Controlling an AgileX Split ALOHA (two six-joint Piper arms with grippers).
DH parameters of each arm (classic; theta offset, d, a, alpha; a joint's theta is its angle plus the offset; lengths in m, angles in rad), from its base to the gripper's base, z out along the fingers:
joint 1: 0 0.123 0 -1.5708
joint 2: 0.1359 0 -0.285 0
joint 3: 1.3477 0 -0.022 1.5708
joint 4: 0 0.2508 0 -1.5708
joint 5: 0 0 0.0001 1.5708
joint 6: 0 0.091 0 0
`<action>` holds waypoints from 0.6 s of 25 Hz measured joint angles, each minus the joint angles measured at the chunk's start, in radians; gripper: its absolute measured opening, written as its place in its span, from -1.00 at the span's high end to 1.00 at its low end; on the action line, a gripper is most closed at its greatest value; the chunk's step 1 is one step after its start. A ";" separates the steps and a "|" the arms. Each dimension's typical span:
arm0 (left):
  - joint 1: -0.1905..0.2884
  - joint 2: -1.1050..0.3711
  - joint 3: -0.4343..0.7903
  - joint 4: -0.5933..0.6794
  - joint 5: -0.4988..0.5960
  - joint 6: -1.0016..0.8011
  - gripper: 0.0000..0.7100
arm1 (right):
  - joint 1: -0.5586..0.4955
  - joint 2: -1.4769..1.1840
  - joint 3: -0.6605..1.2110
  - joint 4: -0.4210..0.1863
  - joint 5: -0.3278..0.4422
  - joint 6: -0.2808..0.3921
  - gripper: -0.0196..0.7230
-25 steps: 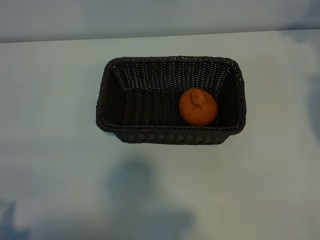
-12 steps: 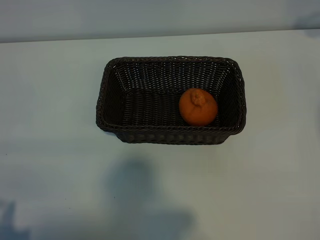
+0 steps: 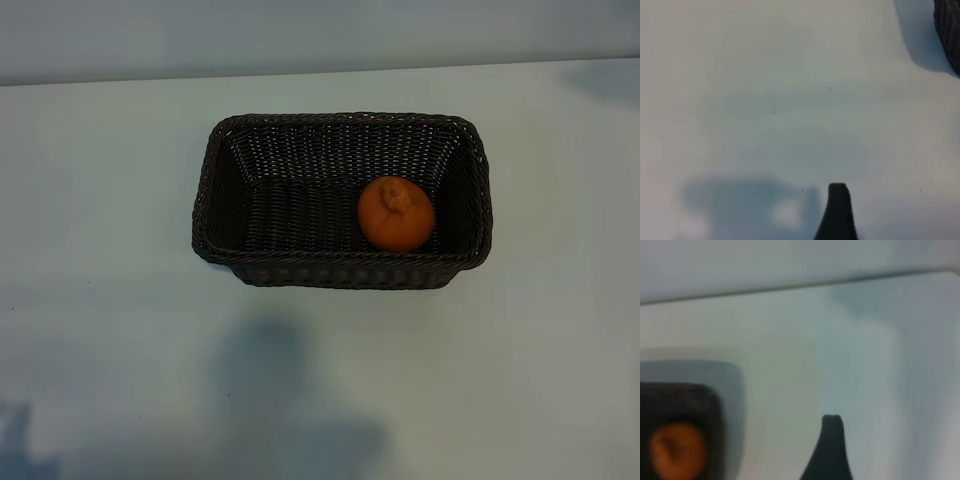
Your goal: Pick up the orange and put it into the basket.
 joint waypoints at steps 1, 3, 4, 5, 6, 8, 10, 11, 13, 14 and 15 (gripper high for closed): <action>0.000 0.000 0.000 0.000 0.000 0.000 -0.67 | 0.000 -0.058 0.023 0.003 0.000 -0.004 -0.66; 0.000 0.000 0.000 0.000 0.000 0.000 -0.67 | 0.000 -0.170 0.083 0.002 -0.001 -0.009 -0.66; 0.000 0.000 0.000 0.000 0.000 0.000 -0.67 | 0.000 -0.233 0.115 -0.002 -0.001 -0.015 -0.66; 0.000 0.000 0.000 0.000 0.000 0.000 -0.67 | 0.000 -0.297 0.144 -0.008 -0.001 -0.020 -0.66; 0.000 0.000 0.000 0.000 0.000 0.000 -0.67 | 0.000 -0.365 0.180 -0.017 -0.001 -0.023 -0.66; 0.000 0.000 0.000 0.000 0.000 0.000 -0.67 | 0.000 -0.509 0.260 -0.032 -0.001 -0.030 -0.66; 0.000 0.000 0.000 0.000 0.000 0.000 -0.67 | 0.000 -0.641 0.332 -0.038 -0.008 -0.033 -0.66; 0.000 0.000 0.000 0.000 0.000 0.000 -0.67 | 0.000 -0.691 0.372 -0.040 -0.016 -0.033 -0.66; 0.000 0.000 0.000 0.000 0.000 0.000 -0.67 | 0.000 -0.795 0.441 -0.039 -0.041 -0.034 -0.66; 0.000 0.000 0.000 0.000 0.000 0.000 -0.67 | 0.000 -0.832 0.475 -0.040 -0.049 -0.034 -0.66; 0.000 0.000 0.000 0.000 0.000 0.000 -0.67 | 0.004 -0.871 0.506 -0.044 -0.056 -0.034 -0.66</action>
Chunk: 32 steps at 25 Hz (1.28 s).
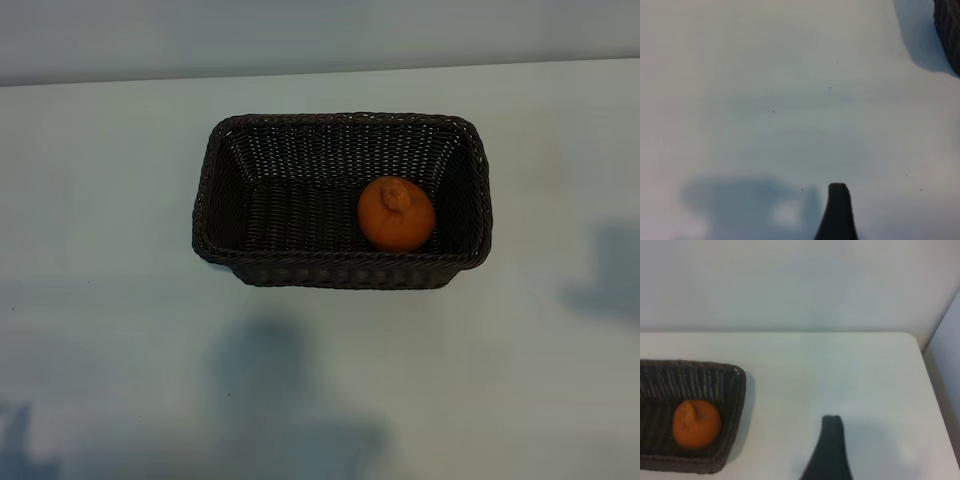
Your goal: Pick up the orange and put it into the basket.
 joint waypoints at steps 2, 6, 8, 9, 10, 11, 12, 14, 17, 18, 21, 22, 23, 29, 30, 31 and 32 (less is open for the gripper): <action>0.000 0.000 0.000 0.000 0.000 0.000 -0.67 | 0.023 -0.063 0.054 -0.014 -0.005 0.000 -0.66; 0.000 0.000 0.000 0.000 0.000 -0.003 -0.67 | 0.098 -0.156 0.176 -0.084 -0.018 0.030 -0.66; 0.000 0.000 0.000 0.000 0.000 -0.003 -0.67 | 0.129 -0.209 0.242 -0.124 -0.025 0.055 -0.66; 0.000 0.000 0.000 0.000 0.000 -0.003 -0.67 | 0.138 -0.239 0.278 -0.138 -0.024 0.063 -0.66; 0.000 0.000 0.000 0.000 0.000 -0.003 -0.67 | 0.149 -0.264 0.313 -0.148 -0.025 0.069 -0.66; 0.000 0.000 0.000 0.000 0.000 -0.003 -0.67 | 0.158 -0.296 0.341 -0.154 -0.027 0.074 -0.66; 0.000 0.000 0.000 0.000 0.000 -0.003 -0.67 | 0.164 -0.327 0.371 -0.159 -0.027 0.076 -0.66; 0.000 0.000 0.000 0.000 0.000 -0.002 -0.67 | 0.168 -0.384 0.429 -0.163 -0.027 0.076 -0.66; 0.000 0.000 0.000 0.000 0.000 -0.002 -0.67 | 0.168 -0.469 0.509 -0.173 -0.034 0.076 -0.66; 0.000 0.000 0.000 0.000 0.000 -0.002 -0.67 | 0.168 -0.494 0.535 -0.174 -0.037 0.076 -0.66; 0.000 0.000 0.000 0.000 0.000 -0.002 -0.67 | 0.168 -0.518 0.598 -0.178 -0.042 0.076 -0.66; 0.000 0.000 0.000 0.000 0.000 -0.002 -0.67 | 0.168 -0.518 0.612 -0.180 -0.038 0.076 -0.66; 0.000 0.000 0.000 0.000 0.000 -0.002 -0.67 | 0.168 -0.518 0.625 -0.181 -0.033 0.076 -0.66; 0.000 0.000 0.000 0.000 0.000 -0.001 -0.67 | 0.168 -0.518 0.684 -0.181 -0.026 0.072 -0.66; 0.000 0.000 0.000 0.000 0.000 -0.001 -0.67 | 0.168 -0.518 0.688 -0.181 -0.027 0.072 -0.66; 0.000 0.000 0.000 0.000 0.000 -0.001 -0.67 | 0.168 -0.518 0.687 -0.181 -0.027 0.072 -0.66; 0.000 0.000 0.000 0.000 0.000 -0.001 -0.67 | 0.168 -0.518 0.687 -0.181 -0.027 0.071 -0.66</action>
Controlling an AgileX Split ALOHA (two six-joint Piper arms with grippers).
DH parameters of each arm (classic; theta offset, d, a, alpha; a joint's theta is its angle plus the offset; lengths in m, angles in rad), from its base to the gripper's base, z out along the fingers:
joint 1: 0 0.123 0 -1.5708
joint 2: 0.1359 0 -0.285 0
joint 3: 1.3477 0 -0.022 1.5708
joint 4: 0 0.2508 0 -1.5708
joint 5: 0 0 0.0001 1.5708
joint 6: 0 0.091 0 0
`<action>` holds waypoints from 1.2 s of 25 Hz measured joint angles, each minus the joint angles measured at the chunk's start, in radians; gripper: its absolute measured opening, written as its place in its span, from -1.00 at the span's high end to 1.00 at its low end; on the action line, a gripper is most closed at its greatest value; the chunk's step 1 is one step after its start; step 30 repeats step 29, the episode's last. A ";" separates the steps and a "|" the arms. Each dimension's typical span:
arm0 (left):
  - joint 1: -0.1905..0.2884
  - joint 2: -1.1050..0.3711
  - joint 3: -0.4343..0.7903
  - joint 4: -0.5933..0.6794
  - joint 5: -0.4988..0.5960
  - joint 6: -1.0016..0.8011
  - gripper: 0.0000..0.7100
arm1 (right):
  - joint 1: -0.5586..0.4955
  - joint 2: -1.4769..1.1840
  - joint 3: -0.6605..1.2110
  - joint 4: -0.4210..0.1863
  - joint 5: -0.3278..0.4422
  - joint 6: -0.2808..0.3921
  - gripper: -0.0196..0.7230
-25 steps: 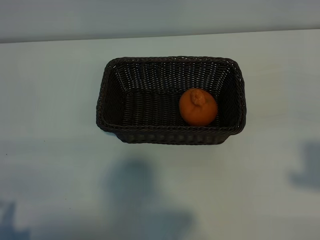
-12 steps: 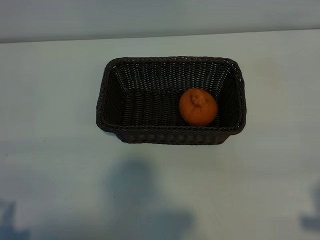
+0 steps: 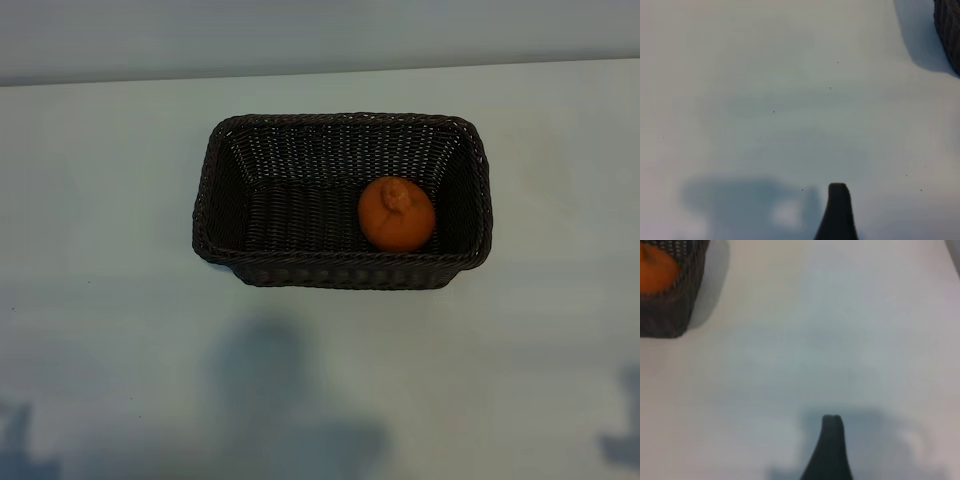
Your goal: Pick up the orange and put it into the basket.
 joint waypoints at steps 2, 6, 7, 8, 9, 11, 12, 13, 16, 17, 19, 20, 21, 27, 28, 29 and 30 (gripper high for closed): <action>0.000 0.000 0.000 0.000 0.000 0.000 -0.67 | 0.000 0.000 0.002 0.000 0.000 0.000 -0.66; 0.000 0.000 0.000 0.000 0.000 0.000 -0.67 | 0.000 0.000 0.007 -0.001 -0.015 -0.003 -0.66; 0.000 0.000 0.000 0.000 0.000 0.001 -0.67 | 0.000 0.000 0.015 0.000 -0.030 -0.003 -0.66; 0.000 0.000 0.000 0.000 0.000 0.001 -0.67 | 0.000 0.000 0.024 0.000 -0.049 -0.003 -0.66; 0.000 0.000 0.000 0.000 0.000 0.001 -0.67 | 0.000 0.000 0.030 -0.001 -0.058 -0.003 -0.66; 0.000 0.000 0.000 0.000 0.000 0.001 -0.67 | 0.000 0.000 0.031 -0.004 -0.065 0.000 -0.66; 0.000 0.000 0.000 0.000 0.000 0.001 -0.67 | 0.000 0.000 0.031 -0.004 -0.069 0.002 -0.66; 0.000 0.000 0.000 0.000 0.000 0.001 -0.67 | 0.000 0.000 0.031 -0.004 -0.070 0.002 -0.66; 0.000 0.000 0.000 0.000 0.000 0.002 -0.67 | 0.000 0.000 0.031 -0.004 -0.073 0.004 -0.66; 0.000 0.000 0.000 0.000 0.000 0.002 -0.67 | 0.000 0.000 0.031 -0.004 -0.073 0.004 -0.66; 0.000 0.000 0.000 0.000 0.000 0.002 -0.67 | 0.000 0.000 0.031 -0.005 -0.073 0.004 -0.66; 0.000 0.000 0.000 0.000 0.000 0.002 -0.67 | 0.000 0.000 0.031 -0.006 -0.073 0.004 -0.66; 0.000 0.000 0.000 0.000 0.000 0.002 -0.67 | 0.000 0.000 0.031 -0.007 -0.073 0.004 -0.66; 0.000 0.000 0.000 0.000 0.000 0.002 -0.67 | 0.000 0.000 0.031 -0.007 -0.074 0.004 -0.66; 0.000 0.000 0.000 0.000 0.000 0.002 -0.67 | 0.000 0.000 0.031 -0.007 -0.074 0.004 -0.66; 0.000 0.000 0.000 0.000 0.000 0.002 -0.67 | 0.000 0.000 0.031 -0.007 -0.074 0.004 -0.66; 0.000 0.000 0.000 0.000 0.000 0.002 -0.67 | 0.000 0.000 0.031 -0.007 -0.074 0.004 -0.66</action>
